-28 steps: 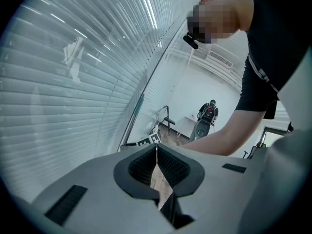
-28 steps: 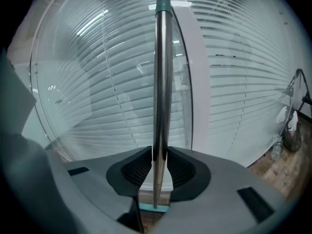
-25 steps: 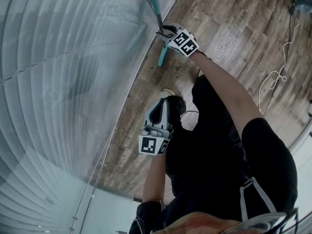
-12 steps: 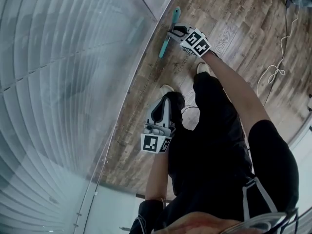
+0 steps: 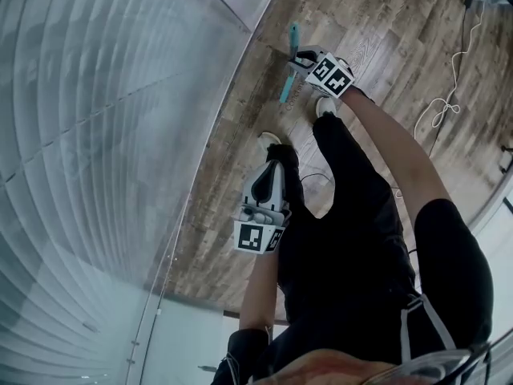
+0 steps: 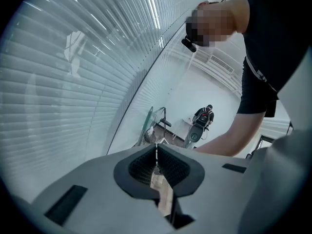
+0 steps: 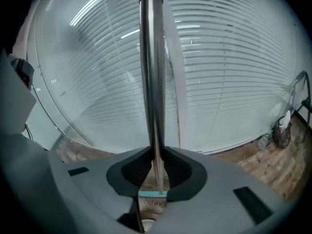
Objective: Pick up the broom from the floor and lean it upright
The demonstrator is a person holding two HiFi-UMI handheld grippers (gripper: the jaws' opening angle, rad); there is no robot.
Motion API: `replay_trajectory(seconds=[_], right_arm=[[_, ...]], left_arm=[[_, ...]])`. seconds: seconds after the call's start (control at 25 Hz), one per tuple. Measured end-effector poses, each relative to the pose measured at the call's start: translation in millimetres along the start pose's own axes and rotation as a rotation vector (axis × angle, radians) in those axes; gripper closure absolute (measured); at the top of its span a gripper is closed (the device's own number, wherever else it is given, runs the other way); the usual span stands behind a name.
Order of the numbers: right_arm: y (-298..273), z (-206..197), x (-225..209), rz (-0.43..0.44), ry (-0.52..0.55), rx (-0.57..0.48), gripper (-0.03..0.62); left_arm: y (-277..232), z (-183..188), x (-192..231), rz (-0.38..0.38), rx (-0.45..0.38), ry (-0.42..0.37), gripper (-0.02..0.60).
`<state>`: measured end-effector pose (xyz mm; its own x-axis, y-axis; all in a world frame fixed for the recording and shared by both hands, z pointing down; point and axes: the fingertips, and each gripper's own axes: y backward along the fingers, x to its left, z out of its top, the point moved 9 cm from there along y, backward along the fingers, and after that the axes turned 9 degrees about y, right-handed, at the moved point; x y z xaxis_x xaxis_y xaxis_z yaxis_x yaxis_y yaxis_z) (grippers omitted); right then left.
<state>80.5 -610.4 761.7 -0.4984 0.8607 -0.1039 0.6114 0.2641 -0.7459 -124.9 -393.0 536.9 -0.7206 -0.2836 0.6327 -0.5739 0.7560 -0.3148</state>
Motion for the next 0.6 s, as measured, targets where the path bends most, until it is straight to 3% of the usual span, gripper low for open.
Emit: replay_trajectory(seconds=[0.16,0.6], right_arm=[[-50,12,7,0.018,0.069,0.073,0.507],[-101,35,-4,-0.018,0.016,-0.025,0.505]], left_arm=[[-2,0,15,0.029,-0.01,0.026,0.556],[4,7,43,0.045,-0.055,-0.017,0.557]])
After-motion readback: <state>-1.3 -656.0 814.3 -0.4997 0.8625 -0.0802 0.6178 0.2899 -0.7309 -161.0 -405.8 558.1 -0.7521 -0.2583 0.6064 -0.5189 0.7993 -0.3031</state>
